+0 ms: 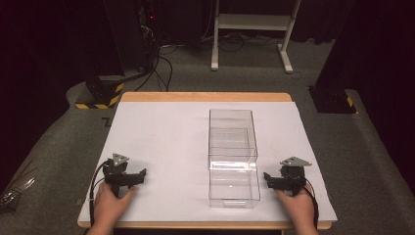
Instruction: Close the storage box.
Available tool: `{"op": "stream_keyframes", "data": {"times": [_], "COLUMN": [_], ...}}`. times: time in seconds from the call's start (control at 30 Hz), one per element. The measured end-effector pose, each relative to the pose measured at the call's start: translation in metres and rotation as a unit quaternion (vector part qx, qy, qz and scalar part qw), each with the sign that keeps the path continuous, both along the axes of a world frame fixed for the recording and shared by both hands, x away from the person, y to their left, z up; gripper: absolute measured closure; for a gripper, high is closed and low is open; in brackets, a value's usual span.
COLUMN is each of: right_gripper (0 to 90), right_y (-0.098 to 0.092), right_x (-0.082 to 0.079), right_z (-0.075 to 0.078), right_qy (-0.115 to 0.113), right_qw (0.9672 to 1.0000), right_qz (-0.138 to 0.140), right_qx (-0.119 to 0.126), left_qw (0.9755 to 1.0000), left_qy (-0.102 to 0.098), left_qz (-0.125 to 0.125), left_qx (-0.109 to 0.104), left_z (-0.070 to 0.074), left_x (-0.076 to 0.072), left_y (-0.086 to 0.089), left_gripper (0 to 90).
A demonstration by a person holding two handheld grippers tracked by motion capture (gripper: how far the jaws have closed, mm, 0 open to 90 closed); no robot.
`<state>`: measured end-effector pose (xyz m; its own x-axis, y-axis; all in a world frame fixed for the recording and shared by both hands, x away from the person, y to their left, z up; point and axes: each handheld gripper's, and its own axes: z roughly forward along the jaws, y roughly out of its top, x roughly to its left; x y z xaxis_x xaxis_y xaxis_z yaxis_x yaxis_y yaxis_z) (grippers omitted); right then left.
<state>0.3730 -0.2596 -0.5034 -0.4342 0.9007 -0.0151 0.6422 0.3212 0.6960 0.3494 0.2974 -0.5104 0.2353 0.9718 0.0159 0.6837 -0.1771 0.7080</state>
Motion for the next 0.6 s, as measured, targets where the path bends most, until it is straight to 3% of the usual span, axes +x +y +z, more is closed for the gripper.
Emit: {"op": "stream_keyframes", "data": {"times": [0.43, 0.6], "right_gripper": [10.5, 13.7], "right_y": [-0.0009, -0.0038], "right_x": [0.0010, -0.0018], "right_z": [0.0007, 0.0043], "right_qy": [0.001, -0.008], "right_qw": [1.0000, 0.9998], "right_qz": [0.001, 0.002], "right_qx": [0.001, 0.018], "left_qw": [1.0000, 1.0000], "left_qy": [0.000, -0.002], "left_qz": [0.000, 0.000], "left_qx": [0.000, 0.001], "left_z": [0.0000, 0.0000], "left_x": [0.0001, -0.0003], "left_y": [0.0000, -0.0002], "left_gripper": [0.6, 0.8]}}
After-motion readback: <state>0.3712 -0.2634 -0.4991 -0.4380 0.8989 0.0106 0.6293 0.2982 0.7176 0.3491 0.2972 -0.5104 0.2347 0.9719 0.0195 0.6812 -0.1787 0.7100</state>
